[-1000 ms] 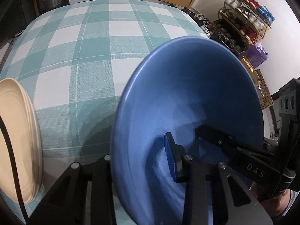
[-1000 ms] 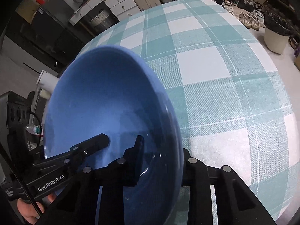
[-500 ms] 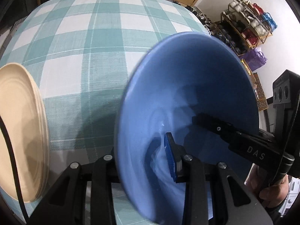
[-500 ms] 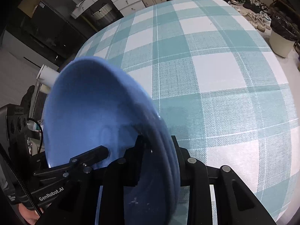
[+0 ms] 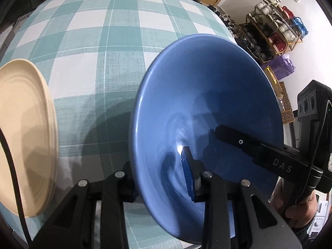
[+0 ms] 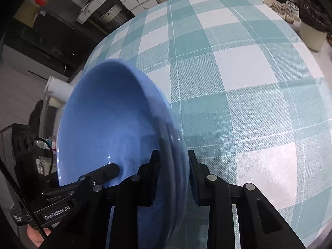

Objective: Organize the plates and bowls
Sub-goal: 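Lift the bowl stack with both grippers and carry it toward the cream plates, then lower the bowl stack onto the cream plate stack with both grippers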

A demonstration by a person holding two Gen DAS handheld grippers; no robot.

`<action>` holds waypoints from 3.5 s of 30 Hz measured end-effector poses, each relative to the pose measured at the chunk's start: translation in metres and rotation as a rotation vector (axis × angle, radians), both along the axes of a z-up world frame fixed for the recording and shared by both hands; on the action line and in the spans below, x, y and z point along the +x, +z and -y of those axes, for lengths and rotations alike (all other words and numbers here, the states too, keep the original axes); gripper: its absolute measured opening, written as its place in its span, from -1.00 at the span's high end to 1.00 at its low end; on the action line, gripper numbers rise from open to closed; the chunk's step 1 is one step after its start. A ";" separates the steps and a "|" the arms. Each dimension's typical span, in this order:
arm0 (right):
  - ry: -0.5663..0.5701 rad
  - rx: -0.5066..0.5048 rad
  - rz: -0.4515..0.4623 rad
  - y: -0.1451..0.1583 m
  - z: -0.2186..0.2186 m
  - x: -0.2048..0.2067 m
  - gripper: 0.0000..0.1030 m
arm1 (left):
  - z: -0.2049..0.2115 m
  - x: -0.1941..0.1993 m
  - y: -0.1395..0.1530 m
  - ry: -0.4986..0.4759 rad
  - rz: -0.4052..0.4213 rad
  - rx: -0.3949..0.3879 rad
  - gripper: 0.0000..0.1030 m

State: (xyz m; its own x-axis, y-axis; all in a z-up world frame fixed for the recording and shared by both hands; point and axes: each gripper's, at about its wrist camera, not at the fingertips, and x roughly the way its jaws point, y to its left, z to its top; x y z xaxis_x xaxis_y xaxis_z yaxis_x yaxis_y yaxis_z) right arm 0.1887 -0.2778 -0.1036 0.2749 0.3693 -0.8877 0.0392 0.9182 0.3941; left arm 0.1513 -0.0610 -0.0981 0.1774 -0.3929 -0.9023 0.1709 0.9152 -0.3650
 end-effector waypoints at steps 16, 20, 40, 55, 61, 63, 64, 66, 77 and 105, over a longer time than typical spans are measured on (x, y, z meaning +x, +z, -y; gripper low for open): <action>0.073 0.015 -0.046 0.016 -0.042 0.026 0.49 | -0.039 0.000 0.017 0.063 -0.030 -0.029 0.38; 0.095 0.006 -0.048 0.022 -0.053 0.031 0.50 | -0.048 -0.002 0.018 0.073 -0.051 -0.047 0.38; 0.173 -0.006 -0.008 0.060 -0.103 0.043 0.50 | -0.085 -0.005 0.045 0.135 -0.026 -0.038 0.38; 0.275 0.047 0.011 0.077 -0.174 0.049 0.50 | -0.160 -0.014 0.060 0.270 0.004 -0.012 0.37; 0.345 0.066 -0.021 0.061 -0.221 0.049 0.50 | -0.197 -0.024 0.054 0.347 0.006 0.015 0.37; 0.366 0.068 -0.037 0.052 -0.235 0.047 0.50 | -0.204 -0.025 0.050 0.362 0.004 0.024 0.37; 0.370 0.070 -0.044 0.047 -0.239 0.048 0.50 | -0.209 -0.026 0.046 0.371 0.001 0.030 0.37; 0.383 0.065 -0.051 0.040 -0.248 0.047 0.50 | -0.215 -0.026 0.040 0.382 -0.009 0.034 0.37; 0.404 0.029 -0.061 0.015 -0.269 0.045 0.50 | -0.224 -0.023 0.014 0.388 -0.011 0.066 0.36; 0.366 -0.003 0.156 0.046 -0.251 0.031 0.18 | -0.242 -0.039 0.028 0.483 0.130 0.158 -0.10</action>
